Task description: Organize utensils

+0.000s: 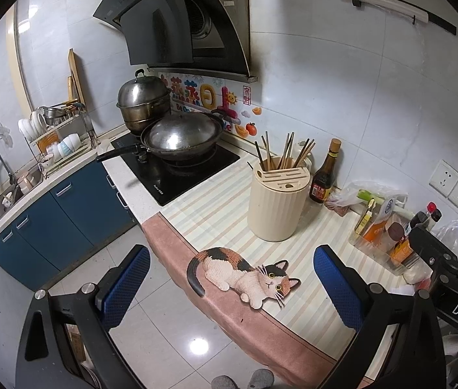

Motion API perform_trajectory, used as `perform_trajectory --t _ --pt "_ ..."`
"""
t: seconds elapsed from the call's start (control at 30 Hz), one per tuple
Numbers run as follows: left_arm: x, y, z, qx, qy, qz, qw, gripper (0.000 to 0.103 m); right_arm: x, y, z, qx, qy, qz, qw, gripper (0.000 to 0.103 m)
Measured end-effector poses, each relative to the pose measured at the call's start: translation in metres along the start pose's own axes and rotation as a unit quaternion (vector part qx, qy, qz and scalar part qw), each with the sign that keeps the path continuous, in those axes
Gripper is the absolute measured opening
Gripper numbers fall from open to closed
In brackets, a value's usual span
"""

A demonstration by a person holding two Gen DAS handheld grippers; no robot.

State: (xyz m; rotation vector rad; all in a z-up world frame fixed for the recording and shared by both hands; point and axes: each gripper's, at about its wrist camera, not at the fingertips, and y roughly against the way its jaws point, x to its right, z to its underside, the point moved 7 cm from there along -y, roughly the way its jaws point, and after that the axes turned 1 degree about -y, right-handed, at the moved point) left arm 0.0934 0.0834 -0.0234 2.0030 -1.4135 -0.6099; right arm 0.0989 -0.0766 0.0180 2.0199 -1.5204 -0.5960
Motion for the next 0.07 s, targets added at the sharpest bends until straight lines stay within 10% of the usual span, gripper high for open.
perform_trajectory --t 0.07 --pt "0.0013 -0.0003 -0.0008 0.001 0.000 0.000 1.0000 0.103 0.0007 0.0005 -0.0010 0.001 0.000 0.000 1.000 0.103"
